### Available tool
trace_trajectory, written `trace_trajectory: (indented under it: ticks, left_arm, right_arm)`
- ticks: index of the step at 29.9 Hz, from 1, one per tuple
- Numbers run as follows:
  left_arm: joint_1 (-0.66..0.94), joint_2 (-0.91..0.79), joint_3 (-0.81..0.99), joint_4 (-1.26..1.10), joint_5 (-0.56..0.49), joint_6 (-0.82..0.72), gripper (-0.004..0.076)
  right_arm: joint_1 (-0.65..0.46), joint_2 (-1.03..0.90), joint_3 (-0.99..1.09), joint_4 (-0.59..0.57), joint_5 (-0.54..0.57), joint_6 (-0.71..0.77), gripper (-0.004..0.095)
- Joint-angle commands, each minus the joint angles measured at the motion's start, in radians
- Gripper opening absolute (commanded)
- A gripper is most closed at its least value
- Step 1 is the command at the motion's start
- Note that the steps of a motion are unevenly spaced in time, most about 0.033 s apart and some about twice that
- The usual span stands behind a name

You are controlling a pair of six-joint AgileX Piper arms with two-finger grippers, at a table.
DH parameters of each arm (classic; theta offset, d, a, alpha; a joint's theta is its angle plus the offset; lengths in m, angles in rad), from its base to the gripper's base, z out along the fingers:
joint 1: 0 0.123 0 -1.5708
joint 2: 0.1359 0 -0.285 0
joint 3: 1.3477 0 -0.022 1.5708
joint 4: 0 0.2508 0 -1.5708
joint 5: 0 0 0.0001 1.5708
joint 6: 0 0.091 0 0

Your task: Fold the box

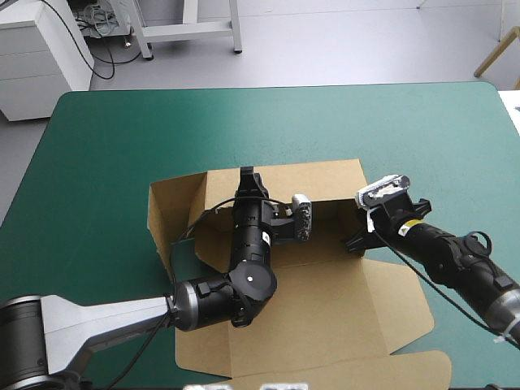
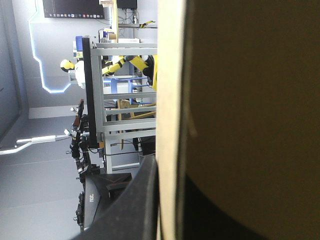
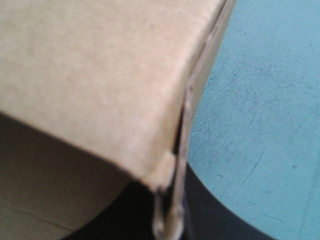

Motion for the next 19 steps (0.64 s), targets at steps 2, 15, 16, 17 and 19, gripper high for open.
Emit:
trace_trajectory:
  ticks: [2,15,16,17,19]
  left_arm:
    - [-0.006,-0.039,-0.021,0.071,-0.017,-0.019,-0.0010]
    - [-0.006,-0.039,-0.021,0.079,-0.036,-0.063,0.0356]
    - [-0.006,-0.039,-0.021,0.087,-0.036,-0.070,0.0425]
    - [-0.006,-0.039,-0.021,0.097,-0.036,-0.070,0.0471]
    - [-0.006,-0.039,-0.021,0.119,-0.036,-0.070,0.0539]
  right_arm:
    - [0.014,0.024,-0.078,-0.148,0.002,0.124,0.0001]
    - [0.014,0.026,-0.082,-0.177,0.061,0.231,0.0001]
    - [0.014,0.026,-0.082,-0.177,0.068,0.231,0.0001]
    - [0.014,0.026,-0.082,-0.177,0.074,0.231,0.0001]
    - [0.014,0.026,-0.082,-0.177,0.088,0.241,0.0001]
